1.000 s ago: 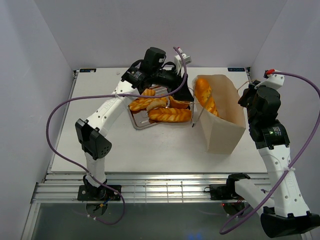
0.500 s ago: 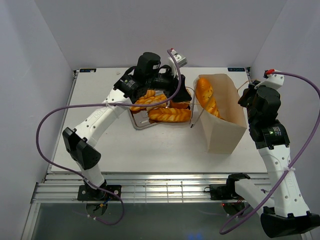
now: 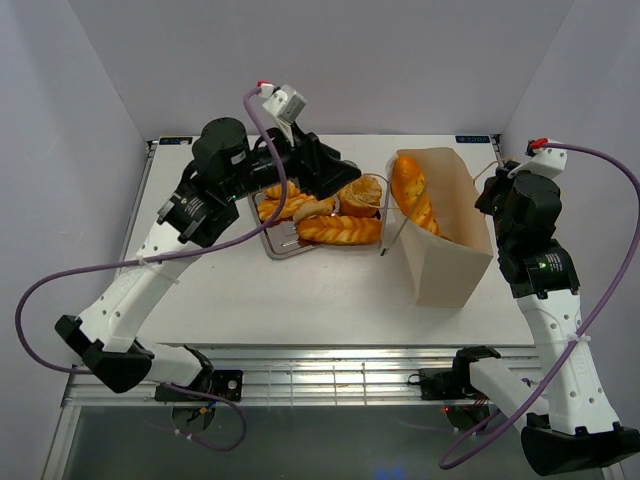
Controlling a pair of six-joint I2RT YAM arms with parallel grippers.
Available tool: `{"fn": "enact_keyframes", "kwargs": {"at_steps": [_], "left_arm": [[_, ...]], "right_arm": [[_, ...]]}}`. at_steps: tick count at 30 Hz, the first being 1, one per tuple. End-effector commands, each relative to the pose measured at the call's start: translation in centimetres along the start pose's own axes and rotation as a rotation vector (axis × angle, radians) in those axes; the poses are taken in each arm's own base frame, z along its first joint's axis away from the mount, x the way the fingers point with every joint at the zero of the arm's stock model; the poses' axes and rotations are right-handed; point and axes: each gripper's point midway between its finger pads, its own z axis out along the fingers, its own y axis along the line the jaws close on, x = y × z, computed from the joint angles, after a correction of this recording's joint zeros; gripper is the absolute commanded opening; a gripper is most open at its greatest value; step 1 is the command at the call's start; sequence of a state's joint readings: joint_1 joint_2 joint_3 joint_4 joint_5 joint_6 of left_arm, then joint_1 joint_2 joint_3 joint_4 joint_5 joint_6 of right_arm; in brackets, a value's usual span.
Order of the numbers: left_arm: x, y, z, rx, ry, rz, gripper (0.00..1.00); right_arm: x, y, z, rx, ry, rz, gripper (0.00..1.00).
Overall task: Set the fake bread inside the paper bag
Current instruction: Pick up the clamp from the paper bag.
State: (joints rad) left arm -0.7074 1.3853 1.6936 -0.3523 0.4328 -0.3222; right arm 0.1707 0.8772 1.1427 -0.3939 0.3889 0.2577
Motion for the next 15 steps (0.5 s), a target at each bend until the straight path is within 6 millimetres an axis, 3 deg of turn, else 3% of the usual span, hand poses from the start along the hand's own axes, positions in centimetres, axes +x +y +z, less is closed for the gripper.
{"fn": "enact_keyframes", "kwargs": {"at_steps": [1,3,7,15], "left_arm": [[-3.7,-1.8,-2.8,-0.018,-0.154,-0.035,0.81],[-3.1,-2.2,-3.3,-0.011,-0.133,-0.083,0.81],[0.3,-2.5,-3.7,-0.009,0.0,-0.219,0.81],[4.2,-1.5,-4.3,-0.102,0.075,-0.472,0.83]], "right_arm": [[-1.9,0.5,-0.2,-0.019,-0.055,0.011,0.08],[-1.9,0.6,-0.3,-0.026,-0.055,0.012,0.08],[-1.9,0.6,-0.4,-0.027,-0.056,0.012,0.08],[-2.2,0.7,-0.8,-0.041,-0.069,0.023,0.08]]}}
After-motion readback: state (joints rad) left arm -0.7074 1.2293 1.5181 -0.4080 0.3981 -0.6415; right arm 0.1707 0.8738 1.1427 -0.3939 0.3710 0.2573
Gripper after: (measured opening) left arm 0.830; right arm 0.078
